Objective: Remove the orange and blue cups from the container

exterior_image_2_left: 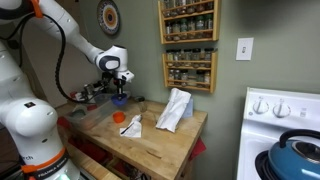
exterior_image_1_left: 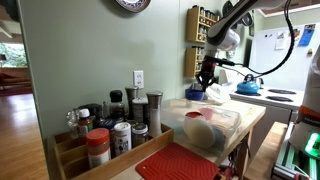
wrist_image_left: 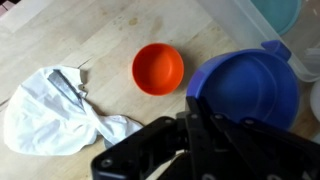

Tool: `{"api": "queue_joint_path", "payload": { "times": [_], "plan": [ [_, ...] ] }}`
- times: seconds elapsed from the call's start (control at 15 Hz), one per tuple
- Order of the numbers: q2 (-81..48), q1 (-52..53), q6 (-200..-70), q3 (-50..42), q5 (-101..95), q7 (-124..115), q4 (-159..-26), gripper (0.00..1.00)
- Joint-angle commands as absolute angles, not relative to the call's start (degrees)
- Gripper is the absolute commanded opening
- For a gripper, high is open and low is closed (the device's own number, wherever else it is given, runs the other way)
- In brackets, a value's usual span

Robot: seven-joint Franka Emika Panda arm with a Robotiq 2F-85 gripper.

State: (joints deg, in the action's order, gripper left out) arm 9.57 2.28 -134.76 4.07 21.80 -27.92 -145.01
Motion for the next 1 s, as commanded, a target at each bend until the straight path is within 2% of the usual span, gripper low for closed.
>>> {"api": "queue_joint_path", "payload": {
  "times": [0.0,0.67,0.73,0.8,0.93],
  "plan": [
    [5.2,2.3,-140.3,4.5,24.5,-32.9,-145.1,0.01],
    [-4.1,3.6,-148.2,4.6,24.1,-42.6,-143.4,0.01],
    [-4.4,3.8,-148.6,4.6,24.5,-42.4,-143.4,0.29],
    [-4.3,3.8,-148.7,4.6,24.8,-42.1,-143.4,0.3],
    [-1.5,4.0,-148.3,4.1,22.1,-44.1,-145.1,0.43]
  ]
}}
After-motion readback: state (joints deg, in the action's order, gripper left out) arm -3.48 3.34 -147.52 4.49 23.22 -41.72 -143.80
